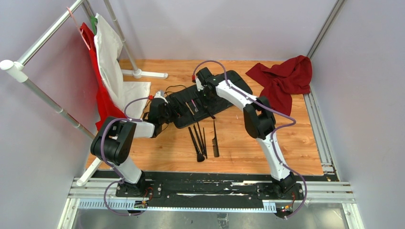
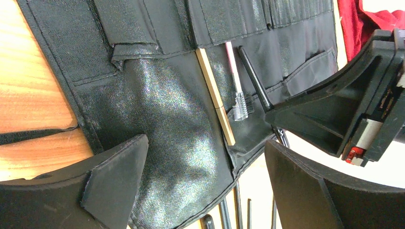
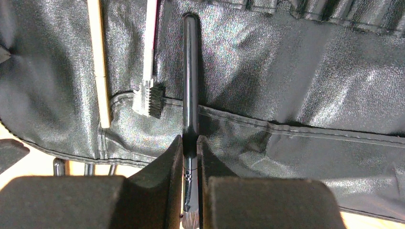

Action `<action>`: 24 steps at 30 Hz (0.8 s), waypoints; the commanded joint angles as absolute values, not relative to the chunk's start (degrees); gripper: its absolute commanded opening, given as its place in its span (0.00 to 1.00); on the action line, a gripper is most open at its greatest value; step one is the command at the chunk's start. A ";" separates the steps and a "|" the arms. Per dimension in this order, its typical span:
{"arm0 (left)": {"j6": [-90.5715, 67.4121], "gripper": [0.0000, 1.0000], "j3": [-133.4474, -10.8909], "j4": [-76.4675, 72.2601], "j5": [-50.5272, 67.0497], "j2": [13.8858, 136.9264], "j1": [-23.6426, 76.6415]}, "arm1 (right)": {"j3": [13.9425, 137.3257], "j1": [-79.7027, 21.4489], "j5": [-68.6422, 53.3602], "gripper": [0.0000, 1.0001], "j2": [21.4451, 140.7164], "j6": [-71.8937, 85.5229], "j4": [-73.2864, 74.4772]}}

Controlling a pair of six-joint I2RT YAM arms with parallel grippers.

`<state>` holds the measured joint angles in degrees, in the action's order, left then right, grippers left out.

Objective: Organize the makeup
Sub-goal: Place the makeup brush in the cosmetics bag.

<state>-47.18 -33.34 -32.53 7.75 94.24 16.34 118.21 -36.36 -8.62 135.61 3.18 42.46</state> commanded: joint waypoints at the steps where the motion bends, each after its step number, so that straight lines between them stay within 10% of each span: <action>1: -47.20 0.98 -33.88 -32.44 7.65 95.42 16.79 | 118.53 -36.91 -9.13 0.01 137.73 3.70 42.49; 24: -47.38 0.98 -33.84 -32.43 7.98 95.84 16.79 | 125.50 -36.91 -8.83 0.01 140.46 4.81 40.77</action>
<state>-47.20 -33.34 -32.86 7.81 94.39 16.34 122.43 -36.36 -8.62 138.67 3.84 40.56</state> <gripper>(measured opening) 0.979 0.108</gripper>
